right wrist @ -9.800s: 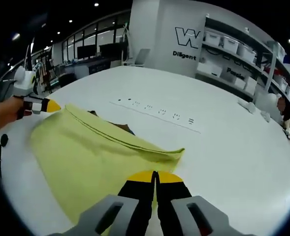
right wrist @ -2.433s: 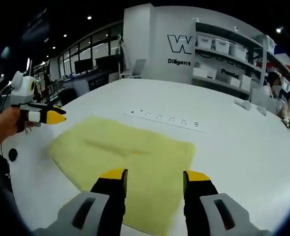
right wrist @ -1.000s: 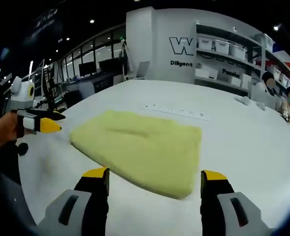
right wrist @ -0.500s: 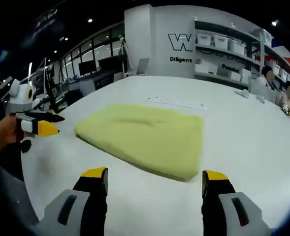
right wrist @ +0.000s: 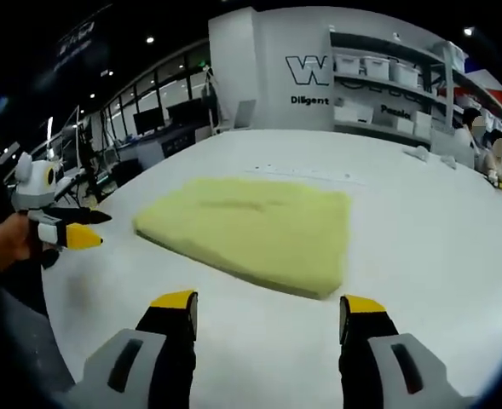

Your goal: Fold the garment on the visible template until the final outline fits inside the template.

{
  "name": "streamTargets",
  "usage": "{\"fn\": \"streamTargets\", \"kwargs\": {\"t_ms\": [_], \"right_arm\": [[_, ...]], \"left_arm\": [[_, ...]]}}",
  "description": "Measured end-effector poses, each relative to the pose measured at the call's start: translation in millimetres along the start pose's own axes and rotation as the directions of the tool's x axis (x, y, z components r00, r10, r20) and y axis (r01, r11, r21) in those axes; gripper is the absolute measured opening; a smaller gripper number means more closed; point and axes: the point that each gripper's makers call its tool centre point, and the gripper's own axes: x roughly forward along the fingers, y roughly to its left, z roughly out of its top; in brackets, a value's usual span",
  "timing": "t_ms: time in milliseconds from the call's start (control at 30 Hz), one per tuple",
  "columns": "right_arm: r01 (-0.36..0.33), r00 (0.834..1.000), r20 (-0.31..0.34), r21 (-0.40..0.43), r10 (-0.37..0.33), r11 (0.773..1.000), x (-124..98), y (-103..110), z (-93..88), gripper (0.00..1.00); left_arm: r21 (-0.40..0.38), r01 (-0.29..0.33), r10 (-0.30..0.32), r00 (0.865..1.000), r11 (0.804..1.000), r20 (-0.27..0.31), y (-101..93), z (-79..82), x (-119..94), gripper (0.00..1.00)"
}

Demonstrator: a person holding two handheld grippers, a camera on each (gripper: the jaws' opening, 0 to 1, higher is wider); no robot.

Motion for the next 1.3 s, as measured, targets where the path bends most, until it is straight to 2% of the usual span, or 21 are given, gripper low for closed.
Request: {"fn": "streamTargets", "kwargs": {"t_ms": [133, 367, 600, 767, 1000, 1133, 1300], "right_arm": [[0.001, 1.000, -0.003, -0.010, -0.001, 1.000, 0.7, -1.6, 0.5, 0.59], [-0.006, 1.000, -0.006, -0.034, 0.006, 0.999, 2.9, -3.2, 1.9, 0.38], [-0.004, 1.000, -0.006, -0.037, 0.004, 0.999, 4.4, -5.7, 2.9, 0.32], [-0.004, 1.000, -0.001, -0.034, 0.004, 0.999, 5.5, -7.5, 5.0, 0.19], [0.002, 1.000, -0.007, -0.033, -0.003, 0.999, 7.8, -10.2, 3.4, 0.19], [0.017, 1.000, -0.009, -0.040, -0.017, 0.999, 8.2, -14.4, 3.4, 0.10], [0.025, 1.000, -0.009, -0.050, -0.026, 0.998, 9.3, -16.9, 4.1, 0.05]], "left_arm": [[-0.003, -0.003, 0.003, 1.000, 1.000, 0.003, 1.9, 1.7, -0.7, 0.76], [-0.003, -0.011, 0.011, 1.000, 1.000, 0.002, 7.8, 4.2, 0.6, 0.60], [0.003, -0.011, 0.011, 1.000, 1.000, -0.006, 9.1, 2.2, 2.9, 0.50], [0.009, -0.020, 0.020, 1.000, 1.000, -0.008, 12.2, 2.0, 5.5, 0.40], [0.011, -0.017, 0.017, 1.000, 1.000, -0.006, 13.2, 3.5, 8.9, 0.35], [0.015, -0.005, 0.006, 1.000, 1.000, -0.010, 13.7, 2.8, 10.6, 0.22], [0.020, 0.002, -0.002, 1.000, 1.000, -0.015, 14.4, 1.9, 13.3, 0.11]]}}
